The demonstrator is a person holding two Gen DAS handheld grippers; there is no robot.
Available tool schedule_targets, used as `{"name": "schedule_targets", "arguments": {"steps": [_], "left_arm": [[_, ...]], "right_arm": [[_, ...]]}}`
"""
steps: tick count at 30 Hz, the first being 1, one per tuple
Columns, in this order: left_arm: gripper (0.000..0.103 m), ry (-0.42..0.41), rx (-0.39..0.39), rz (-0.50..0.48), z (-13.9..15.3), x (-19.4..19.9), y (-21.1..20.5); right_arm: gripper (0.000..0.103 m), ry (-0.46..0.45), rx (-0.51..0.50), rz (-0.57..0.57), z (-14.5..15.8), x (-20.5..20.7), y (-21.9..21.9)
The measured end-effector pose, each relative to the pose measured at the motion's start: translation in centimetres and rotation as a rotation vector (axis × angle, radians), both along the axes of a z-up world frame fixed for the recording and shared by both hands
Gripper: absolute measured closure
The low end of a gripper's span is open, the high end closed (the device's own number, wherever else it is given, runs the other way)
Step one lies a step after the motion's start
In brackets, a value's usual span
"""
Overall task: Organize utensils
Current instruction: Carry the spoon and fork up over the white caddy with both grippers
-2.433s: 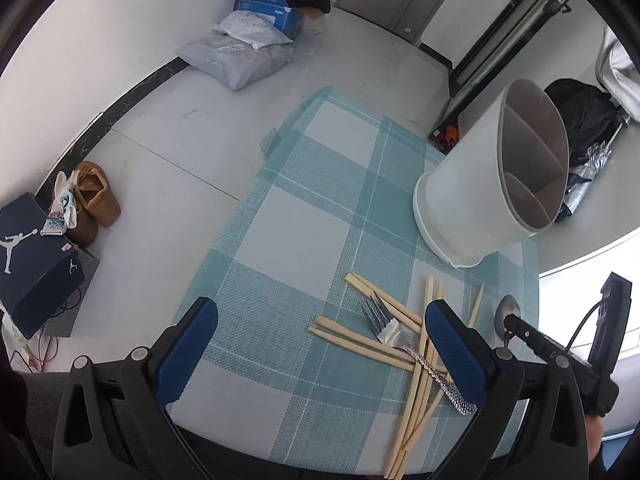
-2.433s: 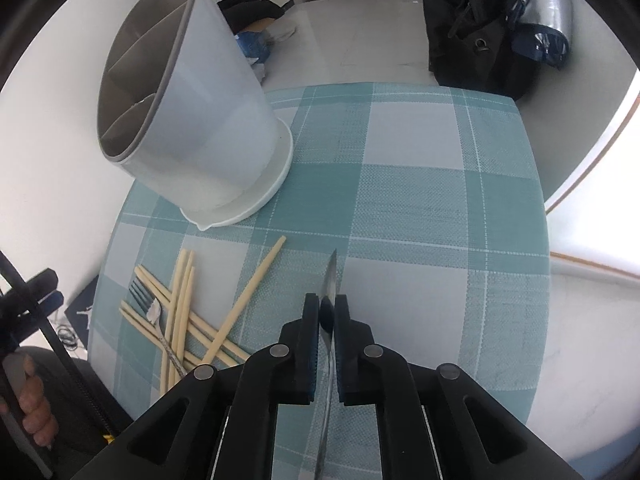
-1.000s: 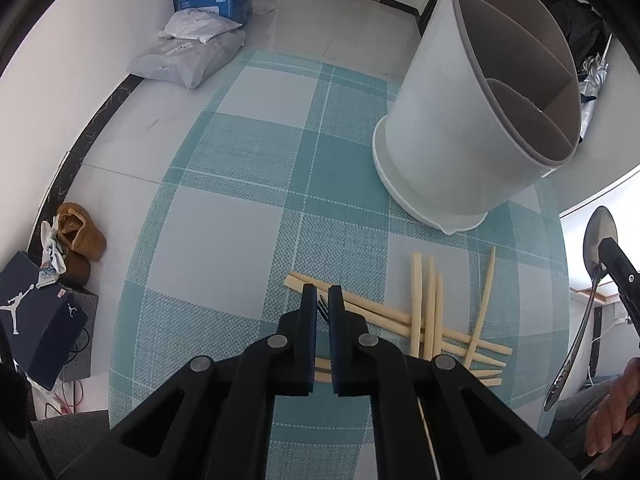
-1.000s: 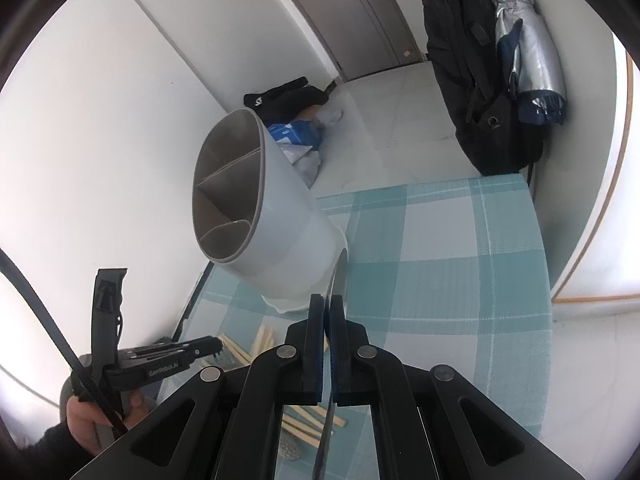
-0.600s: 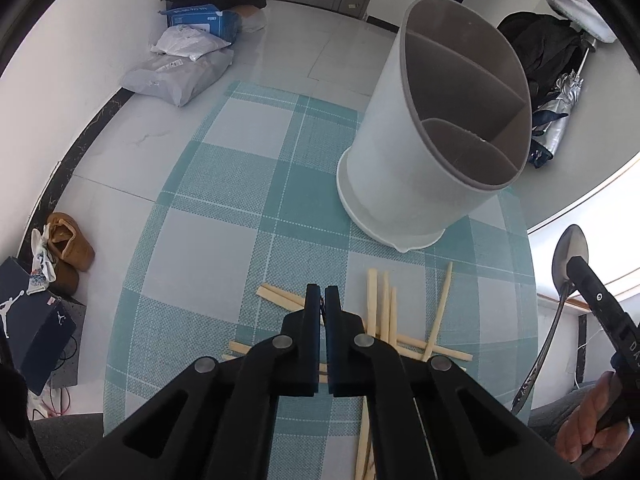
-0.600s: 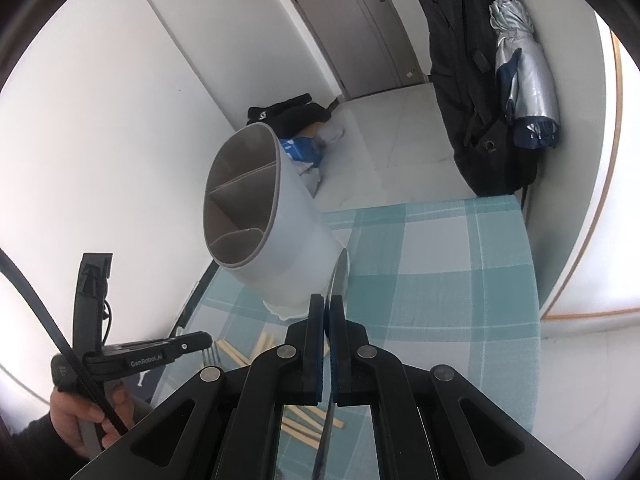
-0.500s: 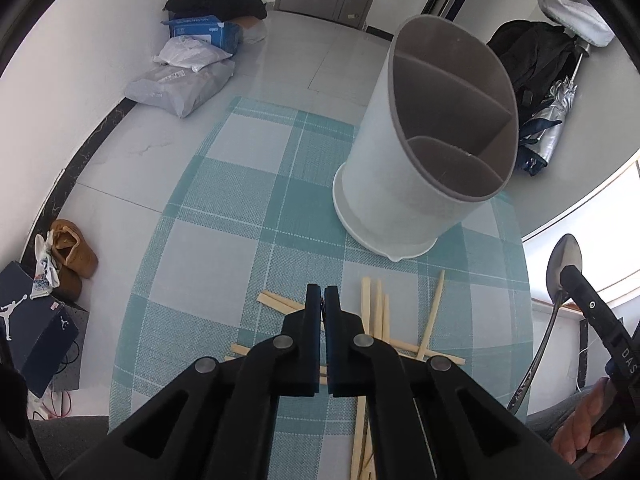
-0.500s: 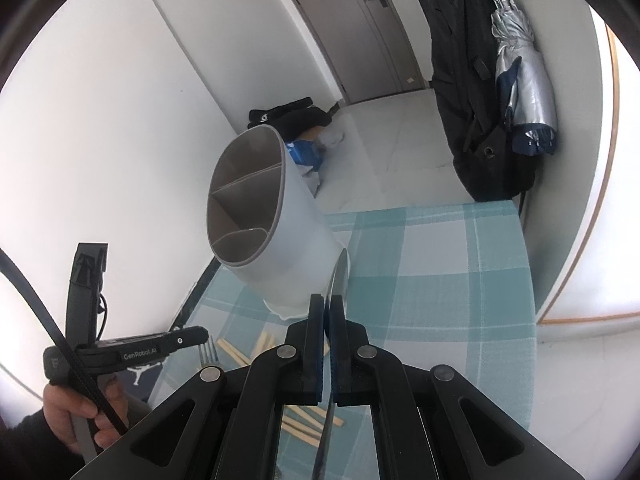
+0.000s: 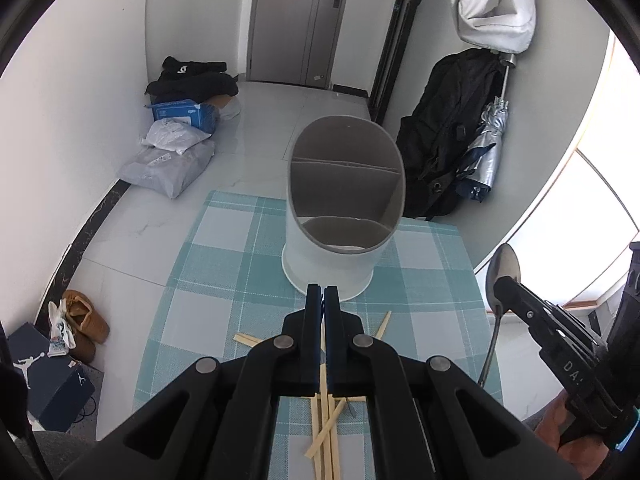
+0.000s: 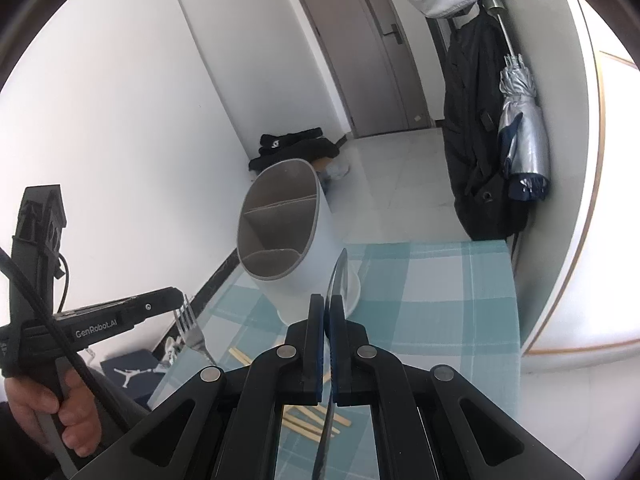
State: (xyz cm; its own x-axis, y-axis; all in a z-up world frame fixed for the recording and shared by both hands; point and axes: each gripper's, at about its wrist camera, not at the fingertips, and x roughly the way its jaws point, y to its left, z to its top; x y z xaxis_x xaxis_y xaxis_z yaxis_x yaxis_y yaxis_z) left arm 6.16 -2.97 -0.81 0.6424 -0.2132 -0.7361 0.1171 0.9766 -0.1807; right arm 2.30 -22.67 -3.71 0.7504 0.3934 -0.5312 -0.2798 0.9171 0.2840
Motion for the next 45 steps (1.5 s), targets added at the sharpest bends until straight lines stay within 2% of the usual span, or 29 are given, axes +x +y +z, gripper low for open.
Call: {"name": "schedule_targets", "arguments": {"steps": [11,16,21,25,32,37,41,45], "left_arm": [[0.103,-0.012,0.013,-0.115,1.6,-1.2,-1.9],[0.103,-0.046,0.022,-0.159,3.4,-1.4,-2.3],[0.103,-0.056,-0.005,-0.194,5.8,-0.8,-2.2],[0.103,-0.063,-0.031,-0.210,8.1,0.3,-1.7],[0.103,-0.074,-0.130,-0.202,12.9,4.0,0.3],[0.103,-0.122,-0.119,-0.195,15.6,6.7,1.0],[0.103,-0.132,-0.108,-0.201,16.2,9.0,1.4],[0.103,-0.125,-0.096,-0.199,15.8,11.3,1.8]], "right_arm": [[0.101,-0.050,-0.030,-0.024,0.7,-1.6,0.1],[0.101,-0.100,-0.031,-0.031,2.1,-2.2,0.2],[0.101,-0.141,-0.029,-0.032,3.7,-1.7,0.6],[0.101,-0.171,-0.014,-0.025,5.2,-0.4,1.2],[0.101,-0.248,0.005,0.005,9.4,2.6,2.7],[0.101,-0.312,0.016,0.024,12.1,5.2,3.8],[0.101,-0.355,0.014,0.037,13.6,7.7,4.6],[0.101,-0.377,0.020,0.040,13.8,10.5,5.2]]}}
